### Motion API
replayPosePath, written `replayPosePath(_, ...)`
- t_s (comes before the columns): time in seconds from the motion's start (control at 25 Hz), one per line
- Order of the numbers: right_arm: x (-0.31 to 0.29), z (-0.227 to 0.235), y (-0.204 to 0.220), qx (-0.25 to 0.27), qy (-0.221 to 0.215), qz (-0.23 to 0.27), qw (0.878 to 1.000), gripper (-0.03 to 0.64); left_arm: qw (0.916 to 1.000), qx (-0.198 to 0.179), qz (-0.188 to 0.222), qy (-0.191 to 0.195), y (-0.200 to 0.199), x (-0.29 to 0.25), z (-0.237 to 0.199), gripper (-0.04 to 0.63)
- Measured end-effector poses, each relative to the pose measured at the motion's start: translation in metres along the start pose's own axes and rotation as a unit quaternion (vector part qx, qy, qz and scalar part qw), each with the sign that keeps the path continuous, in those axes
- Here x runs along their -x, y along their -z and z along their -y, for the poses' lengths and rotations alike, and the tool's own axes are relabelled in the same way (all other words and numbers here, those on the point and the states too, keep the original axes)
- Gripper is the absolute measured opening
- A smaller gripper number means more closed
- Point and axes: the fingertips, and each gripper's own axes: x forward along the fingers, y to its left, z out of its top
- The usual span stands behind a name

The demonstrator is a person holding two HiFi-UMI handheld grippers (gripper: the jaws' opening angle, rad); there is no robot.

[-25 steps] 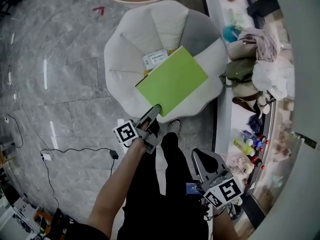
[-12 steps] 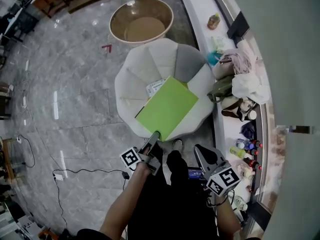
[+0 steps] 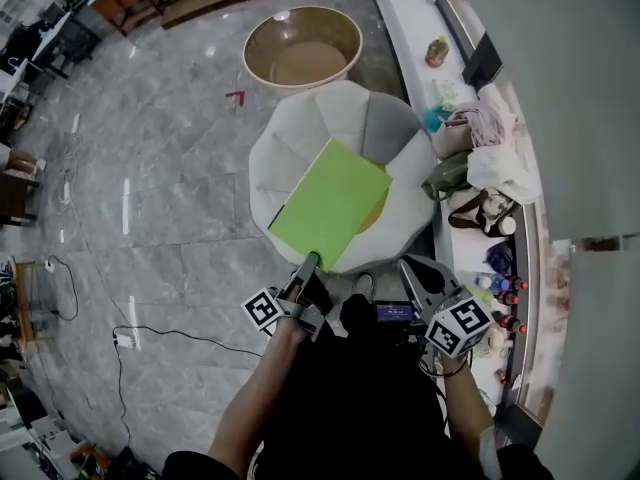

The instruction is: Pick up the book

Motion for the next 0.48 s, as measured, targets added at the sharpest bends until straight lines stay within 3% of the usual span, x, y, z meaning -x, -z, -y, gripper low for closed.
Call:
replayPosePath(0.24,0.008,-0.018,-0.012,0.005,0.002,0.023,1.0,0.015,0.9995,0.002,0.013,0.028,-0.005,0.023,0.027,0.146)
replayPosePath(0.48,0.019,-0.027,-0.006,-0.019,0.03,0.043,0.998,0.015,0.9987,0.006,0.006,0.051,-0.01,0.04,0.038,0.146)
